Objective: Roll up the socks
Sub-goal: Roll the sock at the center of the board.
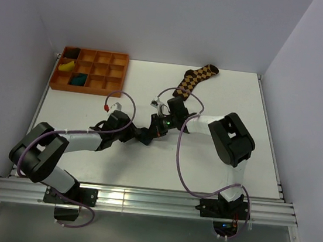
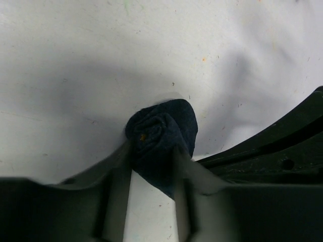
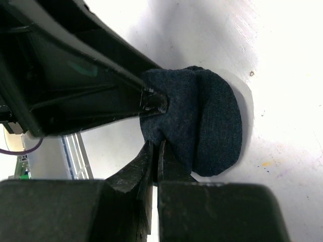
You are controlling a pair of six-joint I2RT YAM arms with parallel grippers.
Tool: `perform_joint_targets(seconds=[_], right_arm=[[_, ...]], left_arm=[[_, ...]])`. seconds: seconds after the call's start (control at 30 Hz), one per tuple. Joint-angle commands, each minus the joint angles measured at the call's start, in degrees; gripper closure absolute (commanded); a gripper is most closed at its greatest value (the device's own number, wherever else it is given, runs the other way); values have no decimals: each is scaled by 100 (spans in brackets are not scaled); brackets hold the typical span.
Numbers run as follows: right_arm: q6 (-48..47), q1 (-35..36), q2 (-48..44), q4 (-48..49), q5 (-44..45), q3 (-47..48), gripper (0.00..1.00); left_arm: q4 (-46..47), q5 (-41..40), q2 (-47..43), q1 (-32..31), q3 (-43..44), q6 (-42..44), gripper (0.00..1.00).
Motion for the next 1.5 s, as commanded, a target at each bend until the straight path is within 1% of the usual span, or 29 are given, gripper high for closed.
perform_joint_targets(seconds=[0.0,0.03,0.1,0.13,0.2,0.23,0.27,0.3,0.33,0.37,0.4,0.43,0.47,0.53,0.57,0.63,0.67,0.7,0.77,0.83,0.9,1.0,1.03,1.13,1.37,1.4,1.47], right_arm=[[-3,52,119,-153,303,-249,100],[-20,52,83,-92,303,-319,100],[-46,61,-31,-12,416,-407,98],[-64,69,-66,14,452,-434,97],[-125,96,-224,58,548,-522,86],[-160,104,-277,58,653,-531,82],[-213,131,-408,67,724,-557,73],[-248,183,-488,76,794,-618,68],[-310,210,-567,85,986,-645,64],[-354,254,-768,85,1110,-671,57],[-406,297,-874,67,1277,-724,53],[-511,402,-988,59,1635,-750,50],[-573,473,-1198,15,1856,-768,45],[-766,692,-1410,6,2304,-838,42],[-854,780,-1611,40,2776,-882,41],[-1100,1061,-1858,102,3288,-979,40],[-1188,1176,-1938,155,3813,-1023,40],[-1276,1290,-2008,216,4097,-1136,40],[-1558,1605,-2122,391,4511,-1234,40],[-1742,1774,-2158,515,5073,-1357,40],[-1857,1975,-2150,708,5364,-1418,40],[-2015,2195,-1983,752,5619,-1357,40],[-2085,2249,-1939,744,5855,-1331,40],[-2226,2468,-1693,867,6190,-1313,40],[-2341,2697,-1306,981,6437,-1199,41],[-2332,2706,-1280,999,6464,-1208,42],[-2305,2724,-1227,1034,6464,-1225,56]], left_arm=[[-161,-179,97,-74,35,57,63],[-231,-205,132,-100,53,75,78],[-319,-214,167,-127,88,128,87],[-337,-232,176,-144,88,137,89],[-372,-232,176,-153,114,172,96],[-424,-232,185,-162,132,190,97],[-460,-232,185,-162,167,224,98],[-495,-232,185,-162,202,242,100],[-574,-241,185,-171,229,277,100],[-600,-250,185,-179,272,295,100],[-644,-258,176,-179,290,304,100],[-688,-267,167,-188,317,339,100],[-784,-285,159,-197,386,365,100],[-864,-293,150,-197,440,418,100],[-934,-302,150,-197,492,436,100],[-996,-302,158,-197,536,479,100],[-1022,-302,158,-197,580,480,100],[-1049,-302,158,-197,598,488,100],[-1058,-285,158,-197,607,497,100],[-1058,-267,176,-197,607,506,100],[-1032,-232,194,-188,607,480,100],[-1023,-197,237,-197,607,462,100],[-1023,-197,229,-197,616,462,100],[-1023,-171,211,-197,624,462,100],[-1049,-144,176,-197,668,480,100],[-1049,-127,185,-206,668,471,100],[-1040,-100,185,-197,651,454,100]])
